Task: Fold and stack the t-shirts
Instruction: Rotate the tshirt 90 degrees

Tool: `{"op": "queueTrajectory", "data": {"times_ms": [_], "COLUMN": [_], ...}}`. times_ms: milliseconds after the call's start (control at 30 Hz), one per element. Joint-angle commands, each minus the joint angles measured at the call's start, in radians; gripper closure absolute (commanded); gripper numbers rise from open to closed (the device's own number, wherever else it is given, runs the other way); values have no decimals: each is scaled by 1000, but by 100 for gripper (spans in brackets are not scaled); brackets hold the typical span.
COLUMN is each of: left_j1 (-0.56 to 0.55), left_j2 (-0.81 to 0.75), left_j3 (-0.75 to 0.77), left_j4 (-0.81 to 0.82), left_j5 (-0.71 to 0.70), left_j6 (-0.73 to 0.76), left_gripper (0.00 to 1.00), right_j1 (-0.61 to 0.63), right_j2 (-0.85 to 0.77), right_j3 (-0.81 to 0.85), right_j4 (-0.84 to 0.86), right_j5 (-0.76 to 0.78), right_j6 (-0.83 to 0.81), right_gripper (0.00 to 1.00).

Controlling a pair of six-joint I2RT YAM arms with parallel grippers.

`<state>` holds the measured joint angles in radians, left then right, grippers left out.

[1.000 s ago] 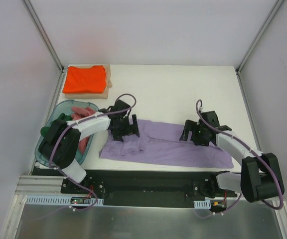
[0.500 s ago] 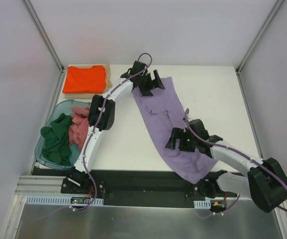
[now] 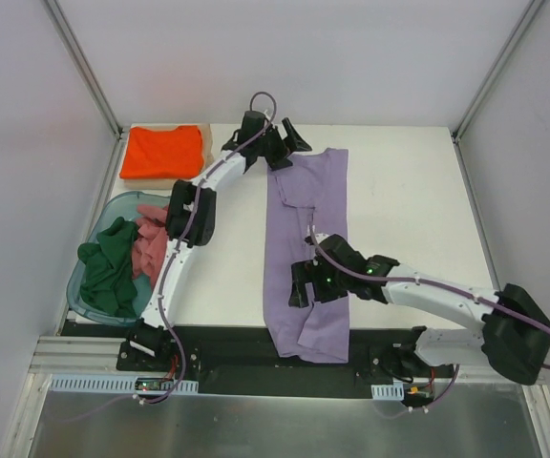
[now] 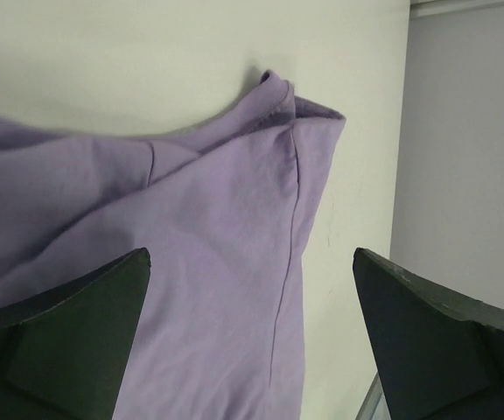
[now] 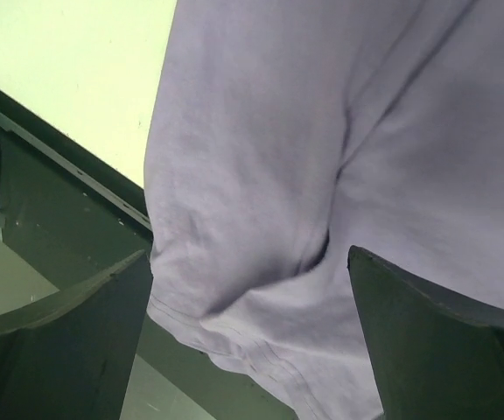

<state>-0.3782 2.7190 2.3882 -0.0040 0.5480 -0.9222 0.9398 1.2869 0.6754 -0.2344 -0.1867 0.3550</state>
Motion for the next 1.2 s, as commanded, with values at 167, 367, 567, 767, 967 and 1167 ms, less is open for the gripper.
{"op": "queueTrajectory", "data": {"times_ms": [167, 367, 567, 767, 967, 1167], "left_j1": [-14, -134, -240, -245, -188, -122], "left_j2": [-559, -711, -700, -553, -404, -245], "left_j3": [-462, -811, -942, -844, -614, -335], "left_j4": [-143, -151, -194, -266, -379, -432], "left_j5": [-65, -31, -143, -164, -214, -163], "left_j6": [247, 307, 296, 299, 310, 322], "left_gripper": [1, 1, 1, 1, 1, 1], "right_j1": [-61, -67, -67, -87, -211, -326], "right_j2": [-166, -176, -167, -107, -12, 109], "right_j3": [6, -22, -100, -112, -50, 76], "right_j4": [-183, -180, -83, -66, -63, -42], "right_j5": [168, 181, 72, 102, 82, 43], "right_j6": [-11, -1, 35, 15, -65, -223], "right_gripper": [4, 4, 4, 4, 4, 4]}}
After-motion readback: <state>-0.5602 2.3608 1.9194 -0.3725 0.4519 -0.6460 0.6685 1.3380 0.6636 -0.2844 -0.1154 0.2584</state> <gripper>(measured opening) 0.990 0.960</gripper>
